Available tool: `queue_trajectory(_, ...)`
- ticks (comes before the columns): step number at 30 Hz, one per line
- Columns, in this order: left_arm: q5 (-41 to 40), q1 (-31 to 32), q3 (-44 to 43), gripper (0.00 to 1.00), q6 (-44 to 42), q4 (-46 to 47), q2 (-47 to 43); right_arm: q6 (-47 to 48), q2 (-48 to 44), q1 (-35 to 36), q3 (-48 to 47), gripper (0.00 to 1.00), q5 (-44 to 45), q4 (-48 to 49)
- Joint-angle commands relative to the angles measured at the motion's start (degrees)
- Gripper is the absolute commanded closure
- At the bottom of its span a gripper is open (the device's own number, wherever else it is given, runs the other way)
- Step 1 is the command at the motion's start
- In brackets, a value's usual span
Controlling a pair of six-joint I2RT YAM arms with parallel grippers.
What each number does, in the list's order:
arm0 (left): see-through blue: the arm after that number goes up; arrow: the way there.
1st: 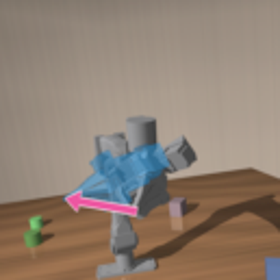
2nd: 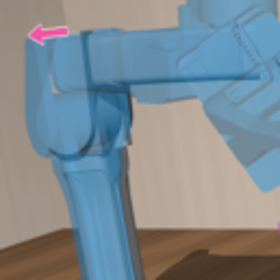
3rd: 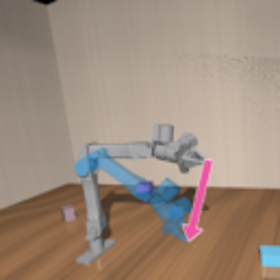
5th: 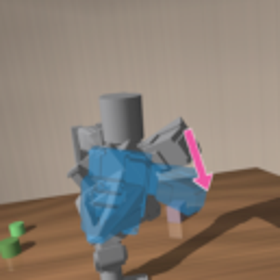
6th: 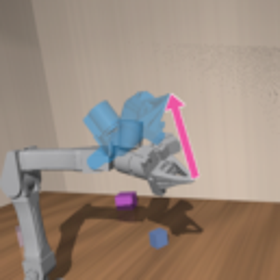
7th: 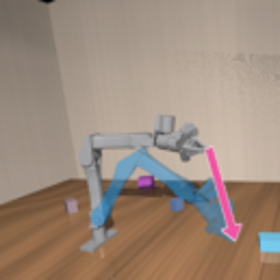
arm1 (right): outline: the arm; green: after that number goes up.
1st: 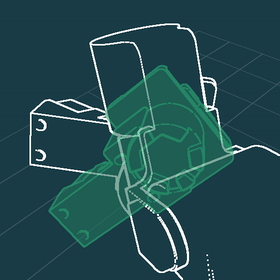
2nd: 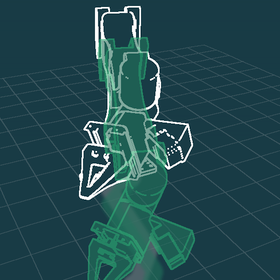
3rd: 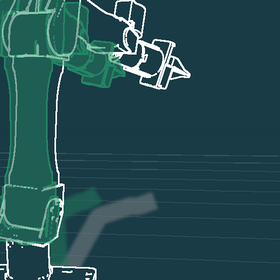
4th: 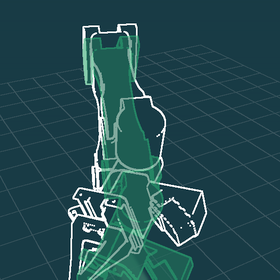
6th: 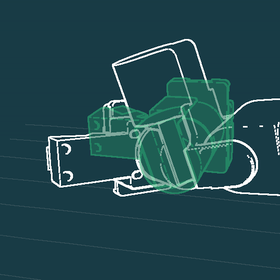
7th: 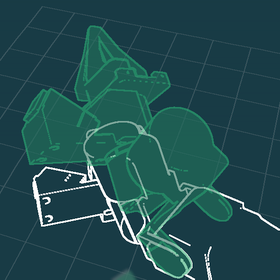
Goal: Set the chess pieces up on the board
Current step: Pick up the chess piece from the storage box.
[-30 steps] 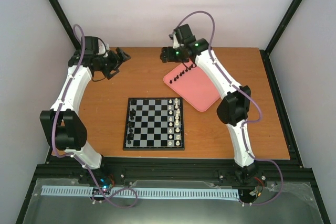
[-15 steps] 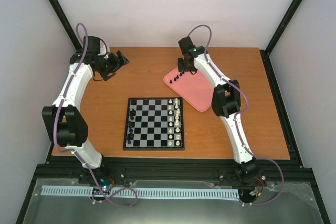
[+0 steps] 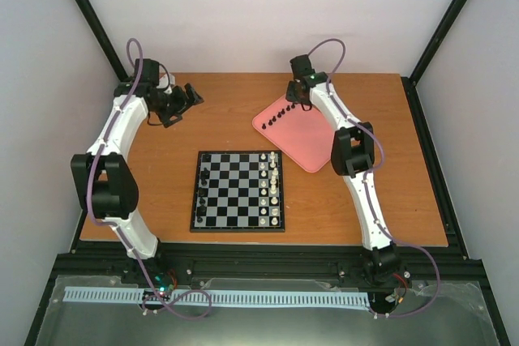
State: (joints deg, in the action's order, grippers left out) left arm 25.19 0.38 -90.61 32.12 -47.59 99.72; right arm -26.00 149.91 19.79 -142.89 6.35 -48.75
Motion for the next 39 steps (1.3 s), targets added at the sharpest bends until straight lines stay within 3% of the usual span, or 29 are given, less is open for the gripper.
queue_trajectory(1,1.6,0.1,-2.9,0.00,-2.1,0.0,1.4,-3.5,2.7,-0.6,-2.0,0.56,-1.5,3.1)
queue_trajectory(8,2.5,0.1,-3.2,0.00,-2.4,0.0,2.6,-4.5,5.0,-1.2,-4.5,0.62,-2.1,5.6)
queue_trajectory(20,3.3,0.1,-3.4,0.00,-2.7,0.0,3.9,-5.7,6.2,-1.9,-4.6,0.63,-1.1,6.9)
queue_trajectory(24,3.4,0.0,-3.6,0.00,-2.7,0.0,4.2,-6.2,6.8,-2.2,-4.7,0.70,-1.8,7.0)
queue_trajectory(39,3.9,0.0,-4.6,0.00,-3.1,-0.7,5.2,-7.0,8.0,-2.8,-4.9,0.70,-1.9,7.0)
